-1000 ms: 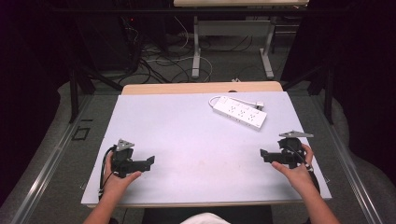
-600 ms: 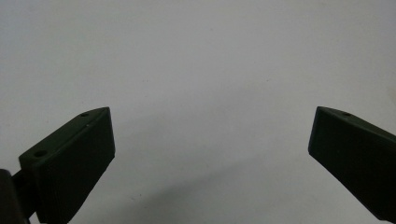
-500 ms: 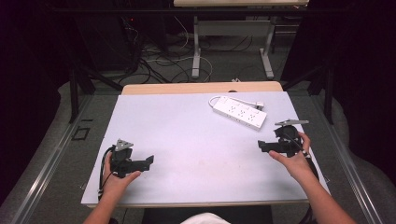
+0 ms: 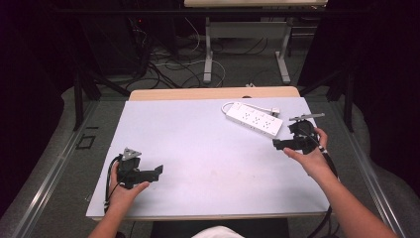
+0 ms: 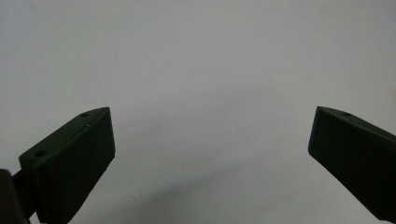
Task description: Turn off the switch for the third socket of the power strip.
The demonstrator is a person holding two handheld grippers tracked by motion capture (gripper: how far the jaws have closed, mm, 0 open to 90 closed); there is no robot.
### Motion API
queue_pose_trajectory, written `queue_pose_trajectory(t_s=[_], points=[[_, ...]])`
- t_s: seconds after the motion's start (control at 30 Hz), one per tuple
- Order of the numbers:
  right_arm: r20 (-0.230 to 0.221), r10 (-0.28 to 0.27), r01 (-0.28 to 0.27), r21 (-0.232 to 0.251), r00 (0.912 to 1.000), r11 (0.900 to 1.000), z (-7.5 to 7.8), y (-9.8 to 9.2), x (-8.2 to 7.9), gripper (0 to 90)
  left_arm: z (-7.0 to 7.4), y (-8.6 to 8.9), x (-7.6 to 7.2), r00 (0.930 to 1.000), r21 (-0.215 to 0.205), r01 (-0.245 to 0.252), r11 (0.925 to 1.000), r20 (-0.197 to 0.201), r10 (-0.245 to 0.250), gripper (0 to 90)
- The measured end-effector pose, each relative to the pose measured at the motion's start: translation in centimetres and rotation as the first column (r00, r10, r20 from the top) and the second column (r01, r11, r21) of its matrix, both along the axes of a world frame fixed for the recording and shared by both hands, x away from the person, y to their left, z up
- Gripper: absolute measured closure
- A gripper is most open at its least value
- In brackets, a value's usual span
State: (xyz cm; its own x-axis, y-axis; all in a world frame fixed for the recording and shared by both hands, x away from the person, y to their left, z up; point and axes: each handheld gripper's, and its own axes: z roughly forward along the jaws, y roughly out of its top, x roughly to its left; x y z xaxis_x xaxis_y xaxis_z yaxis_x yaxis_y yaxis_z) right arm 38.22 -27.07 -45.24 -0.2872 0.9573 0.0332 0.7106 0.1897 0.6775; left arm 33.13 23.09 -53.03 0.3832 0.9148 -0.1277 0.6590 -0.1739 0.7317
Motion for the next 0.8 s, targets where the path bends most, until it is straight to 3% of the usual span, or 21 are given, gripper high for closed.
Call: queue_pose_trajectory(t_s=[0.8], points=[[-0.056,-0.007,0.005,-0.035,0.9984,0.999,2.3,0.2,4.3,21.8,0.0,0.1,0.1,0.9999,-0.003,-0.002,1.0,-0.011,0.002,0.4]])
